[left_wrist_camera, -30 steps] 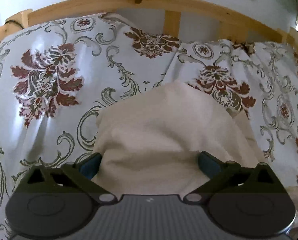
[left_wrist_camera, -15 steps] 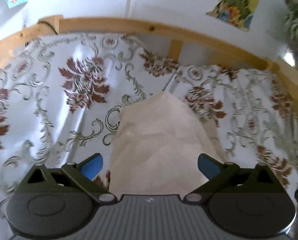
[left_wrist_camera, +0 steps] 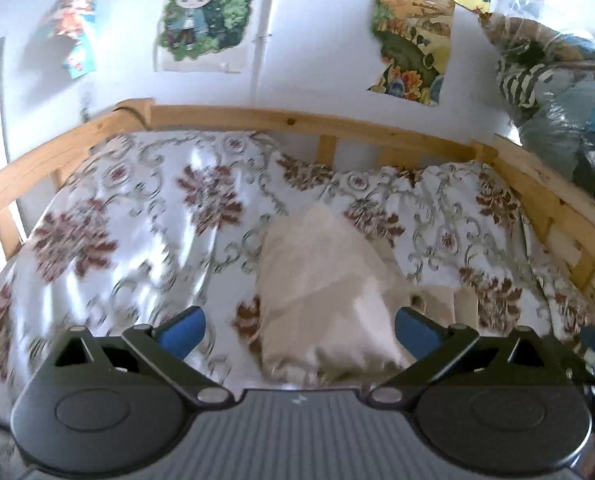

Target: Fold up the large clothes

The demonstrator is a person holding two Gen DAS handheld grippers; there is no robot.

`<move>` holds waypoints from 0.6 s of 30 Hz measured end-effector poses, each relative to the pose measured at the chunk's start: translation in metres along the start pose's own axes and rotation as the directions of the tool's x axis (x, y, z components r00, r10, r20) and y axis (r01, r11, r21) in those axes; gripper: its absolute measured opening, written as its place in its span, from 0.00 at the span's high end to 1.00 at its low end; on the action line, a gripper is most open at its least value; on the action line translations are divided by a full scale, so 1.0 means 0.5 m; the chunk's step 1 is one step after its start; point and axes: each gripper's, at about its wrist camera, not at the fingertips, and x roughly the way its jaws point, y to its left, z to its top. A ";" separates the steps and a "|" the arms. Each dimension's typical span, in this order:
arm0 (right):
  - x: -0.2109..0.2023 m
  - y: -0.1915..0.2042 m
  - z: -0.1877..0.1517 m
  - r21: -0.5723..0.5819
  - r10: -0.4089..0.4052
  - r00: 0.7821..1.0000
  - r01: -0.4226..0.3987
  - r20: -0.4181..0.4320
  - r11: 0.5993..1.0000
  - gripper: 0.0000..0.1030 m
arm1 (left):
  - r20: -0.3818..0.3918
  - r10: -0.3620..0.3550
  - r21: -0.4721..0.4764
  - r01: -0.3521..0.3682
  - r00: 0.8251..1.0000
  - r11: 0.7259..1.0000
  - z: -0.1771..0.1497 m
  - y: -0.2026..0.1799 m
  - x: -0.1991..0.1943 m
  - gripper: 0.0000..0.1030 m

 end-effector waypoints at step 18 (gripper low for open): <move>-0.059 0.081 -0.076 -0.194 -0.105 0.981 0.073 -0.164 0.978 0.01 | -0.032 0.096 0.049 -0.095 0.995 0.994 -0.173 0.011 -0.047 0.01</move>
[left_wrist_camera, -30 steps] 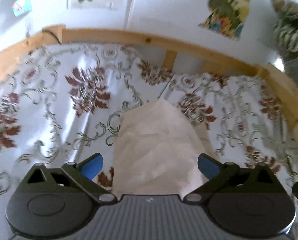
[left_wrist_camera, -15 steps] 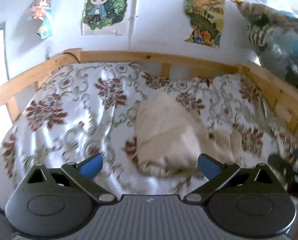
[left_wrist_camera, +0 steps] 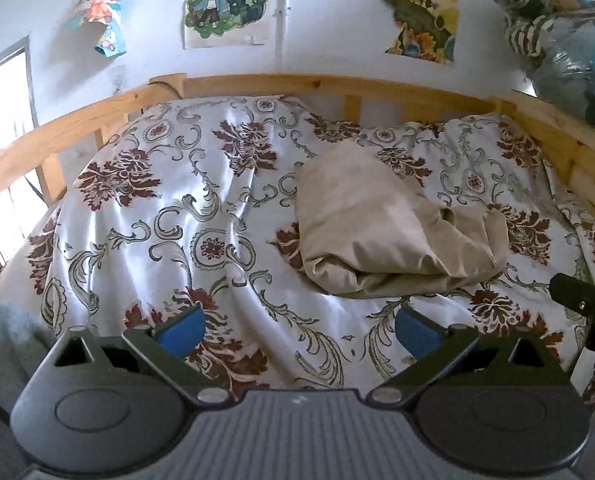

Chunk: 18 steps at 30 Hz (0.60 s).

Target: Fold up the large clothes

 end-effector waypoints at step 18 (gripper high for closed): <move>0.004 -0.003 -0.003 0.007 0.009 1.000 -0.009 -0.014 1.000 0.01 | 0.000 -0.002 0.004 0.002 1.000 1.000 0.000 -0.001 -0.003 0.01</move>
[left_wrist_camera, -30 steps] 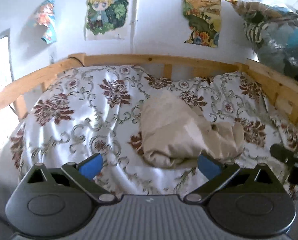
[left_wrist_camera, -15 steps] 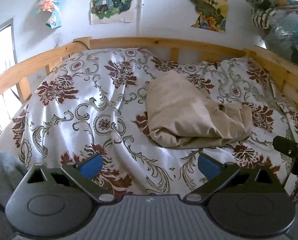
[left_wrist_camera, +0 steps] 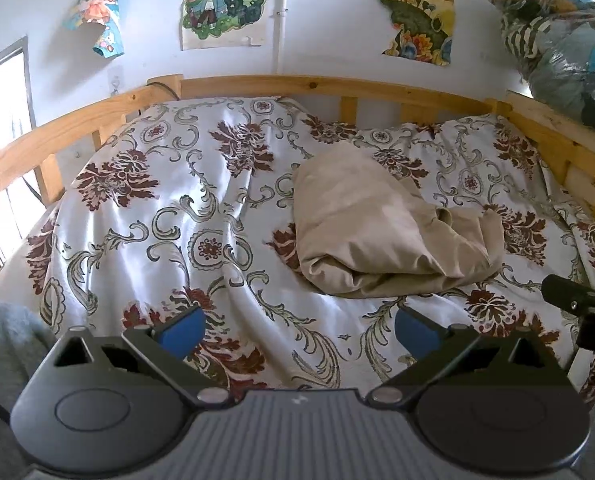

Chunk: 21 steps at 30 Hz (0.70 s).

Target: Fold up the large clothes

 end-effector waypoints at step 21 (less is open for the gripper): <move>0.008 -0.003 -0.005 0.020 -0.008 1.000 0.008 -0.021 1.000 0.01 | 0.006 0.002 0.005 -0.003 1.000 1.000 0.001 0.001 -0.002 0.01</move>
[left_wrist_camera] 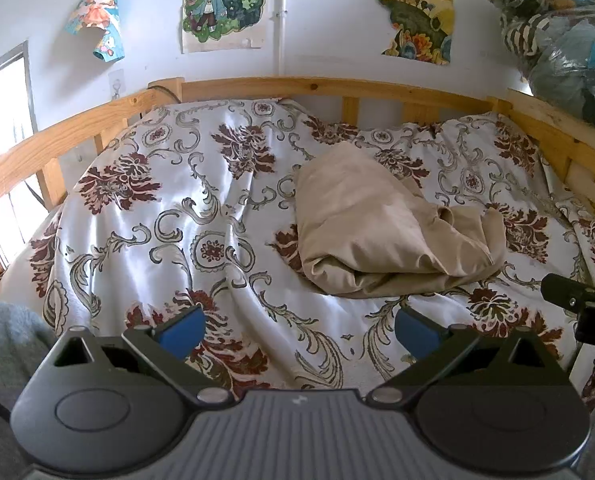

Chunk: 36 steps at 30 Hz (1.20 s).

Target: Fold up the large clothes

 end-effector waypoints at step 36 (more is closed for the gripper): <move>-0.001 -0.003 0.001 0.040 -0.010 1.000 0.010 -0.007 0.999 0.01 | 0.012 -0.002 -0.006 0.002 1.000 1.000 -0.002 -0.002 -0.003 0.01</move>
